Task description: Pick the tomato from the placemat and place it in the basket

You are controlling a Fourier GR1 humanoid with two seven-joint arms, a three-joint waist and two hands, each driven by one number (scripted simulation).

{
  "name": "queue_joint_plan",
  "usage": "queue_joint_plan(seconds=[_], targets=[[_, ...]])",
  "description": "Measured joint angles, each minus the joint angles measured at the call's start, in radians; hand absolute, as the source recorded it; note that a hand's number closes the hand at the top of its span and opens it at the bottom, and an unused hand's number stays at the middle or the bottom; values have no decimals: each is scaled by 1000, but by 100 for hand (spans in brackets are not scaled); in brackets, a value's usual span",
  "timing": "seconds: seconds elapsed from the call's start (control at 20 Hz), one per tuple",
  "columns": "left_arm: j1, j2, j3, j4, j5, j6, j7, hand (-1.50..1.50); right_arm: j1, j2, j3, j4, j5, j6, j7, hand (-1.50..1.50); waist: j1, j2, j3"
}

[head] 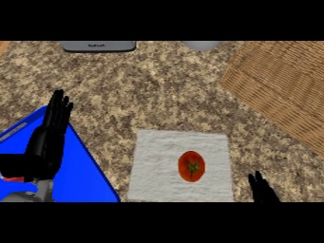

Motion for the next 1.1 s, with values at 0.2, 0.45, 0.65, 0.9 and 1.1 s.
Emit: queue_joint_plan(seconds=[0.2, 0.45, 0.65, 0.9, 1.1], targets=[[16, -3, -4, -9, 6, -17, -10, 0, -7, 83, 90, -102, 188, 198, 186, -150, 17, 2, 3], [10, -23, -14, -11, -11, -14, -4, 0, -109, 141, 188, -153, 337, 416, 388, -150, 25, 3, 8], [30, -35, -10, -11, -17, -31, -23, 0, -185, 94, 218, -147, 320, 445, 445, -150, 28, 3, 10], [16, -43, 1, -10, -29, -34, -8, 0, -234, 66, 231, -135, 255, 430, 463, -150, 28, 3, 12], [10, -46, 20, -2, -22, -53, -6, 0, -250, 57, 231, -127, 207, 400, 455, -150, 27, 3, 12]])
